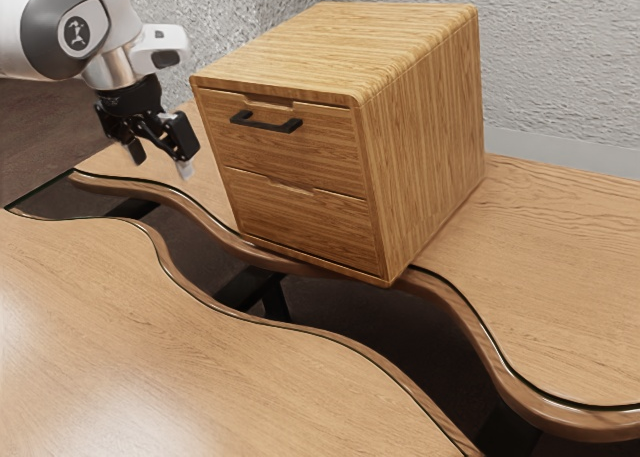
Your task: Pull the drawer handle with one arm to open the drawer
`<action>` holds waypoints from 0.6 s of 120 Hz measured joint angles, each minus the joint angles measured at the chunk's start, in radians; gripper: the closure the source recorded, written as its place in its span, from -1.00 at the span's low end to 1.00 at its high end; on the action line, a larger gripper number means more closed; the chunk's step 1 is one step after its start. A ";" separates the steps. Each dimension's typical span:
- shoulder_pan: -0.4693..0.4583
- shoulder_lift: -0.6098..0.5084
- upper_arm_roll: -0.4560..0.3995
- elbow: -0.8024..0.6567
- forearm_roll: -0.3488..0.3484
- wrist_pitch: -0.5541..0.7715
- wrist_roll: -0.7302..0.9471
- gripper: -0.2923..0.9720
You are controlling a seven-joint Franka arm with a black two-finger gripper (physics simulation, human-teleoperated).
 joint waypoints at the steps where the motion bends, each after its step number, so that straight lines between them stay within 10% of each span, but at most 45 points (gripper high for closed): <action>1: 0.001 0.000 0.000 0.000 0.000 0.000 0.002 -0.54; 33: 0.122 0.064 -0.038 0.193 -0.047 -0.022 0.052 -0.54; 72: -0.016 -0.038 -0.051 0.232 -0.004 -0.093 0.091 -0.53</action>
